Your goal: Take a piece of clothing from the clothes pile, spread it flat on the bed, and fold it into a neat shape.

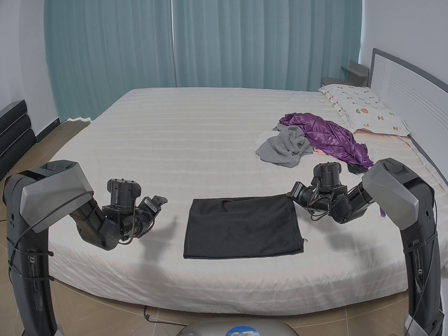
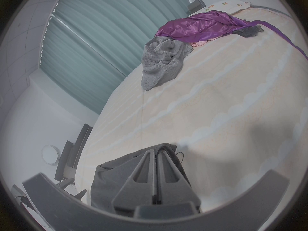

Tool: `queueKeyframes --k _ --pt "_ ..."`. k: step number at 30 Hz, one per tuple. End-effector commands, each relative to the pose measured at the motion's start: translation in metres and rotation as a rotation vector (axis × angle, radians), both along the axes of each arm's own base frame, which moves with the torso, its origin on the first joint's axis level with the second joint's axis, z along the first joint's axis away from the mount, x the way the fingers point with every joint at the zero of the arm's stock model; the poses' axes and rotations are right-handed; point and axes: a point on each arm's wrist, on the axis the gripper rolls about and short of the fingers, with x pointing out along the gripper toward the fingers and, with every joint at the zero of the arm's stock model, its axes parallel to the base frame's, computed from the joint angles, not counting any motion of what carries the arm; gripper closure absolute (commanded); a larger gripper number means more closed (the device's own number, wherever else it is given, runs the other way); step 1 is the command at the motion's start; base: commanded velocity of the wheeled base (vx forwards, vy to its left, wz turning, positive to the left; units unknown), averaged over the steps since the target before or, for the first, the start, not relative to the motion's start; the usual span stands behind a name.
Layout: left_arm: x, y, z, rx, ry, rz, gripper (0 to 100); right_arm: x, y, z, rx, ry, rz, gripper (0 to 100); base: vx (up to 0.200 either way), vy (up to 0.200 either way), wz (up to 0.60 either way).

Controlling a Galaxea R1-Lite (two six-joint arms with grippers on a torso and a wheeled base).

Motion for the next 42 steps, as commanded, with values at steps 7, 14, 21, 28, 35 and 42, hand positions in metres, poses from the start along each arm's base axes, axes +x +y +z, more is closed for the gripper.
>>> queueKeyframes --k 7,14,21,28,35,42 --pt "0.04 -0.041 -0.002 0.07 -0.014 -0.112 0 0.005 -0.013 0.004 0.017 -0.013 -0.034 100 0.0 0.0 0.0" --pt "0.055 -0.092 -0.013 0.116 -0.026 -0.186 0 0.004 -0.018 0.003 0.016 -0.006 -0.045 100 0.0 0.0 0.0" --pt "0.063 -0.11 -0.025 0.116 -0.037 -0.215 0 0.003 -0.017 0.0 0.016 0.0 -0.042 100 0.0 0.0 0.0" --pt "0.08 -0.111 -0.024 0.124 -0.039 -0.18 0 0.002 -0.012 0.003 0.016 -0.002 -0.033 100 0.0 0.0 0.0" --pt "0.087 -0.113 -0.028 0.137 -0.052 -0.15 100 0.002 -0.011 0.001 0.015 -0.001 -0.032 100 0.0 0.0 0.0" --pt "0.091 -0.11 -0.026 0.178 -0.083 -0.062 100 0.004 -0.012 0.002 0.015 -0.009 -0.039 100 0.0 0.0 0.0"
